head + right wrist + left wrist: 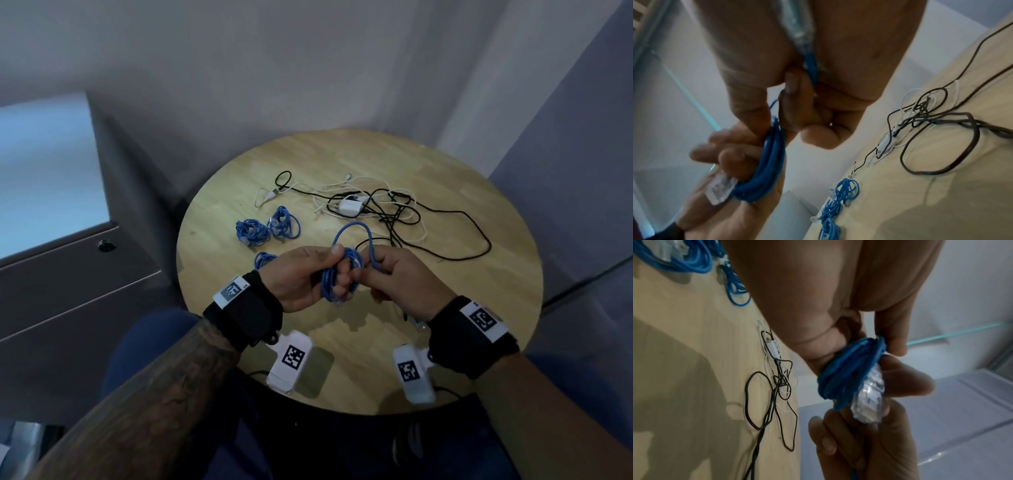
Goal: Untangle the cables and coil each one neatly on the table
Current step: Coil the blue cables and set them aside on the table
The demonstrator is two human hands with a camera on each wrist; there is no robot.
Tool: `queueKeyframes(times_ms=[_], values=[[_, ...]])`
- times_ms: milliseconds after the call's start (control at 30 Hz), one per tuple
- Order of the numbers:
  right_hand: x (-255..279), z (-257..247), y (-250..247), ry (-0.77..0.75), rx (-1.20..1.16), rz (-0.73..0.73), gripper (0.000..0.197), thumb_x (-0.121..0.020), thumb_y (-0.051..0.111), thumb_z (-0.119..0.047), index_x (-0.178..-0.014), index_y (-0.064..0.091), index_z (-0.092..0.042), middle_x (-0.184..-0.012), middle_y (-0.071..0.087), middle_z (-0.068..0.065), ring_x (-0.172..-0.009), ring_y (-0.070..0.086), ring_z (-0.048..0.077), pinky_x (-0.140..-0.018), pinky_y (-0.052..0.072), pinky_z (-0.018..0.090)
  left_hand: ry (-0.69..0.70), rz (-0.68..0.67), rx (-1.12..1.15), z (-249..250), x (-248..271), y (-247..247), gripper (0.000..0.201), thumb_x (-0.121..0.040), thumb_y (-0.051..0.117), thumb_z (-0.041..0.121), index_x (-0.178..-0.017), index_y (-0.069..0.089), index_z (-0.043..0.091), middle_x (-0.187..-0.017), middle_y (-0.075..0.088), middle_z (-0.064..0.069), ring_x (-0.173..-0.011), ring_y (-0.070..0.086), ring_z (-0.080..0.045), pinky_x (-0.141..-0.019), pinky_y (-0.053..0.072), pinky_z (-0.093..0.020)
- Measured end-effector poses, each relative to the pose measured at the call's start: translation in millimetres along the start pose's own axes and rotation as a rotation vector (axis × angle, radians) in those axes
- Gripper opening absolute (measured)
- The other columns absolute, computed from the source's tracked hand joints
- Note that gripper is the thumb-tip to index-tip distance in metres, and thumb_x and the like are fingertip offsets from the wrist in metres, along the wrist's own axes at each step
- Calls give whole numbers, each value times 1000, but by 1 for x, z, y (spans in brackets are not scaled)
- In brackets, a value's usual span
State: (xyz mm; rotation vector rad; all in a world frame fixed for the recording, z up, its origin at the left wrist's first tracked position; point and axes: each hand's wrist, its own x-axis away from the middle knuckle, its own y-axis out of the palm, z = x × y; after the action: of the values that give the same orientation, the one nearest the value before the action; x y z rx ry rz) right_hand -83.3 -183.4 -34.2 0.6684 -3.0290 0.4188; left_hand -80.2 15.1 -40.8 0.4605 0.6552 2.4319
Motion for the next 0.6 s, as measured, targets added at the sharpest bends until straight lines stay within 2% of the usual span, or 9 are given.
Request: queueKeyframes(times_ms=[67, 100, 200, 233, 367, 467, 533, 567, 600], values=[[1, -1, -1, -30, 51, 4, 5, -93, 66, -12, -91, 70, -9, -80, 63, 26, -59, 48, 11, -51, 40, 22, 16, -24, -59, -1, -1, 1, 33, -95, 51, 24, -74, 67, 6, -67, 63, -9, -56, 58, -18, -66, 52, -33], [1, -1, -2, -42, 72, 1, 7, -92, 65, -9, -87, 70, -11, -76, 63, 22, -58, 48, 9, -51, 40, 22, 23, -29, -89, -1, -1, 2, 31, -94, 53, 24, -74, 67, 5, -68, 63, -10, -58, 59, -19, -67, 52, -33], [2, -6, -2, -63, 103, -18, 20, -91, 63, -2, -81, 69, -18, -67, 65, -5, -56, 50, 2, -52, 41, 23, 36, -12, -180, 1, 1, 1, 30, -92, 51, 23, -74, 68, 6, -71, 64, -10, -61, 62, -20, -67, 53, -33], [2, -8, -2, -70, 108, -31, 21, -91, 62, -1, -81, 69, -19, -68, 66, -6, -57, 51, 2, -52, 41, 23, 36, -9, -196, 2, 1, 1, 30, -93, 50, 22, -74, 68, 6, -71, 65, -9, -62, 63, -20, -67, 53, -33], [3, -10, -2, -37, 123, -80, 24, -90, 60, -1, -86, 72, -22, -75, 71, -1, -61, 54, 5, -53, 42, 25, -2, -26, -151, 1, 4, 0, 30, -95, 49, 23, -73, 61, 6, -72, 61, -11, -62, 60, -21, -67, 52, -32], [5, -12, 0, -19, 130, -94, 27, -91, 59, -3, -90, 74, -25, -81, 74, 6, -67, 59, 13, -55, 43, 26, 2, -25, -104, -3, 3, 3, 32, -95, 48, 25, -70, 53, 7, -70, 55, -10, -60, 53, -22, -70, 49, -34], [4, -12, -2, -18, 105, -87, 28, -91, 56, 2, -90, 74, -20, -78, 74, 2, -64, 62, 9, -56, 44, 19, 40, 18, -102, -7, 1, 8, 36, -96, 45, 26, -67, 51, 7, -66, 52, -9, -56, 50, -20, -66, 49, -33], [3, -9, -3, -21, 106, -83, 27, -92, 55, 1, -91, 74, -18, -78, 75, 2, -63, 62, 11, -56, 44, 19, 63, 52, -110, -9, 0, 11, 38, -97, 46, 27, -65, 50, 8, -62, 50, -8, -52, 47, -19, -61, 48, -32], [3, -6, -2, -24, 118, -84, 24, -92, 56, -3, -92, 73, -20, -80, 74, 7, -62, 60, 19, -55, 44, 24, 82, 95, -129, -12, -2, 14, 41, -97, 48, 29, -62, 49, 9, -57, 46, -7, -47, 43, -16, -55, 47, -30]])
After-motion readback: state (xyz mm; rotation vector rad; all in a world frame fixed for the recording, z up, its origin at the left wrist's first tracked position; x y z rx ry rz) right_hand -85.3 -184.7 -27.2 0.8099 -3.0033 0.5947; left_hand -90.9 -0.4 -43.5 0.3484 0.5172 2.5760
